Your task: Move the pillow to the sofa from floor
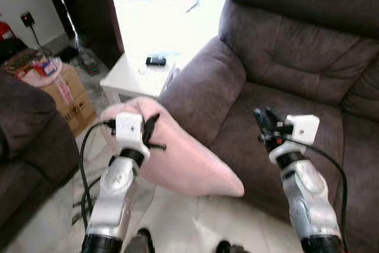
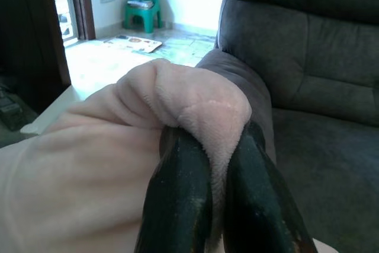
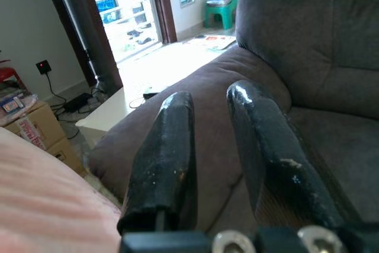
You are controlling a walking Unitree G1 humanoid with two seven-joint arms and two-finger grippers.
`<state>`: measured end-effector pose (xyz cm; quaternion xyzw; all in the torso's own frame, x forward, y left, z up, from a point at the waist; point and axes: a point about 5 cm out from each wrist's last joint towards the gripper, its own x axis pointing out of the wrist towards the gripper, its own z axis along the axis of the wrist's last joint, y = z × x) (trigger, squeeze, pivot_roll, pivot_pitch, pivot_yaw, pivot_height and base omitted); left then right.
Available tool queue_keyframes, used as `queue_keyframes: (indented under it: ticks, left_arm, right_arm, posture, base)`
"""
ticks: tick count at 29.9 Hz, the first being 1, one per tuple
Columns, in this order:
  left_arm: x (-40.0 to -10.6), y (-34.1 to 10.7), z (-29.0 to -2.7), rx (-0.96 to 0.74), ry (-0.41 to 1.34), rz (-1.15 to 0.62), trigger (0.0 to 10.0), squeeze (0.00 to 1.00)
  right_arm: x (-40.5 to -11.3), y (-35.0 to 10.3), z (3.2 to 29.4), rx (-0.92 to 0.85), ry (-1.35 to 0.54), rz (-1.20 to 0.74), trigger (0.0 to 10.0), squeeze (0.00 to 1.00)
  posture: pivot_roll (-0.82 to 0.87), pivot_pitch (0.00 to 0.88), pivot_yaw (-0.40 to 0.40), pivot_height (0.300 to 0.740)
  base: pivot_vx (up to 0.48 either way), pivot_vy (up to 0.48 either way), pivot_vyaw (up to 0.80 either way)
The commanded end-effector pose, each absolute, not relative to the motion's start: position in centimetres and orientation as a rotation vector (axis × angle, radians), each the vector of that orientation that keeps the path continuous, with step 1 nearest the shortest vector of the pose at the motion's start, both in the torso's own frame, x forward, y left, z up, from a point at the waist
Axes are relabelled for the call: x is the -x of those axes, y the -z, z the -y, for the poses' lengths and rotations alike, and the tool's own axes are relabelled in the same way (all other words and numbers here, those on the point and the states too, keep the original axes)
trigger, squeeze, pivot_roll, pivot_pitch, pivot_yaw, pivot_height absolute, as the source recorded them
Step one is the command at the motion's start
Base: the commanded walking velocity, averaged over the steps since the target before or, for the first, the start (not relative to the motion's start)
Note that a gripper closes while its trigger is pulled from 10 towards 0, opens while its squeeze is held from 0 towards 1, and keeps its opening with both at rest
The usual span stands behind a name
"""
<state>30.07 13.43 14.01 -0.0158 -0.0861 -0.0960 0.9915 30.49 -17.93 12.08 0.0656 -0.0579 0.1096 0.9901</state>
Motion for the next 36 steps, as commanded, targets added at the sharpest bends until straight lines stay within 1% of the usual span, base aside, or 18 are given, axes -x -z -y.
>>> queue_keyframes:
  ticks: [1,4,22,26,31,36]
  left_arm:
    - [-30.1,-16.2,-13.1,0.049,0.202,0.283,10.0,0.00]
    - [-30.1,-16.2,-13.1,0.049,0.199,0.285,10.0,0.00]
    - [-30.0,-15.9,-13.3,0.043,0.184,0.269,10.0,0.00]
    - [-30.0,-15.9,-13.1,0.044,0.197,0.264,10.0,0.00]
    - [-30.0,-15.8,-13.1,0.047,0.201,0.261,10.0,0.00]
    - [-30.1,-15.7,-13.1,0.057,0.197,0.253,10.0,0.00]
  right_arm:
    - [-30.5,-12.0,18.3,-0.115,-0.209,0.110,10.0,0.00]
    - [-30.5,-12.0,18.3,-0.108,-0.213,0.106,10.0,0.00]
    - [-30.6,-11.8,18.3,-0.087,-0.228,0.091,10.0,0.00]
    - [-30.6,-10.9,18.7,-0.037,-0.241,0.031,10.0,0.00]
    - [-30.6,-10.8,18.8,-0.024,-0.251,0.019,10.0,0.00]
    - [-30.9,-11.2,19.3,-0.037,-0.214,0.038,10.0,0.00]
  posture:
    - [-0.02,0.107,-0.019,0.740]
    - [-0.02,0.107,-0.020,0.740]
    - [-0.02,0.115,-0.028,0.740]
    - [-0.02,0.115,-0.027,0.740]
    - [-0.02,0.115,-0.026,0.740]
    - [-0.02,0.114,-0.025,0.740]
  base:
    - [-0.322,0.000,0.00]
    - [-0.305,0.000,0.00]
    - [0.000,0.000,0.00]
    - [0.000,0.000,0.00]
    - [0.000,0.000,0.00]
    - [0.000,0.000,0.00]
